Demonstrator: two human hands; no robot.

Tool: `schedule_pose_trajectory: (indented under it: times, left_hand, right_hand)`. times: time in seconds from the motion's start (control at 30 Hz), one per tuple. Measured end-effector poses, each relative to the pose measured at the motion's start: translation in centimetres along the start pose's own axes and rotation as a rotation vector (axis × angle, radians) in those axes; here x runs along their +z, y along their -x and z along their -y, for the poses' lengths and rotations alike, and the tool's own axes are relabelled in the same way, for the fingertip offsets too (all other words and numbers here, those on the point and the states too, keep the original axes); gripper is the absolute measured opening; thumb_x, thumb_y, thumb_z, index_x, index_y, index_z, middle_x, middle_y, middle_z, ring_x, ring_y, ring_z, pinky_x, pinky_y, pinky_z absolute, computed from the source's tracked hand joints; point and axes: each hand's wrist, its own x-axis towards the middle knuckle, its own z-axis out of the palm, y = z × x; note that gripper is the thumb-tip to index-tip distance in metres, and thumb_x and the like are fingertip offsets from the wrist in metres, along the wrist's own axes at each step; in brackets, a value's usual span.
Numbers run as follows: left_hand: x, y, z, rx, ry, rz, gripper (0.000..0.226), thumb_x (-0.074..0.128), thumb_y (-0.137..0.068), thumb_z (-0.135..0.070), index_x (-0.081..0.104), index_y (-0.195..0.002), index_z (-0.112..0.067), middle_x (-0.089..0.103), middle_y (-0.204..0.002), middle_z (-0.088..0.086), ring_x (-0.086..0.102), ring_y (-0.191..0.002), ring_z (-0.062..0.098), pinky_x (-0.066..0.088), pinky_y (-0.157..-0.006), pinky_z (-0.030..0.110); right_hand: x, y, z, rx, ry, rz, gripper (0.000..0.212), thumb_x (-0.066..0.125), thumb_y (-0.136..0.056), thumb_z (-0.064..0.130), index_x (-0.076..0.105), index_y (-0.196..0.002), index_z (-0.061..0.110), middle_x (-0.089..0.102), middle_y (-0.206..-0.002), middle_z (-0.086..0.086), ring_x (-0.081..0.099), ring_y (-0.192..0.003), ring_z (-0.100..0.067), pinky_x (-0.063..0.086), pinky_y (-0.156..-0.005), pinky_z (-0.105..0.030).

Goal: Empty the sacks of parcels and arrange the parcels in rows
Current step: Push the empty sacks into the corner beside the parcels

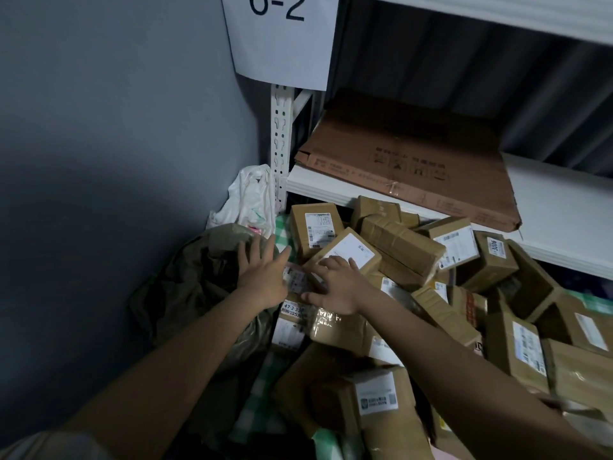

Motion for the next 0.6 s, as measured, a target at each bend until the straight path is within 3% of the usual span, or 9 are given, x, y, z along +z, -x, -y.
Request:
schedule_pose_trajectory:
  times: [0.4, 0.6]
  left_hand:
    - [3.1, 3.4, -0.4, 0.018, -0.036, -0.066, 0.069, 0.047, -0.093, -0.033, 0.011, -0.152, -0.031, 0.008, -0.154, 0.009, 0.005, -0.142, 0.03, 0.0, -0.115, 0.05]
    - [3.0, 4.6, -0.7, 0.018, -0.052, -0.12, 0.06, 0.047, -0.092, -0.03, 0.023, -0.147, -0.029, 0.024, -0.145, 0.007, 0.018, -0.136, 0.028, 0.008, -0.115, 0.045]
  right_hand:
    - [1.6, 2.5, 0.7, -0.021, 0.054, -0.009, 0.071, 0.048, -0.093, 0.055, 0.026, -0.152, 0.024, 0.028, -0.155, -0.009, 0.011, -0.147, -0.029, 0.004, -0.118, -0.056]
    - [1.5, 3.8, 1.2, -0.045, 0.052, -0.01, 0.063, 0.049, -0.092, 0.054, 0.036, -0.146, 0.026, 0.032, -0.152, -0.009, 0.016, -0.145, -0.029, 0.006, -0.118, -0.056]
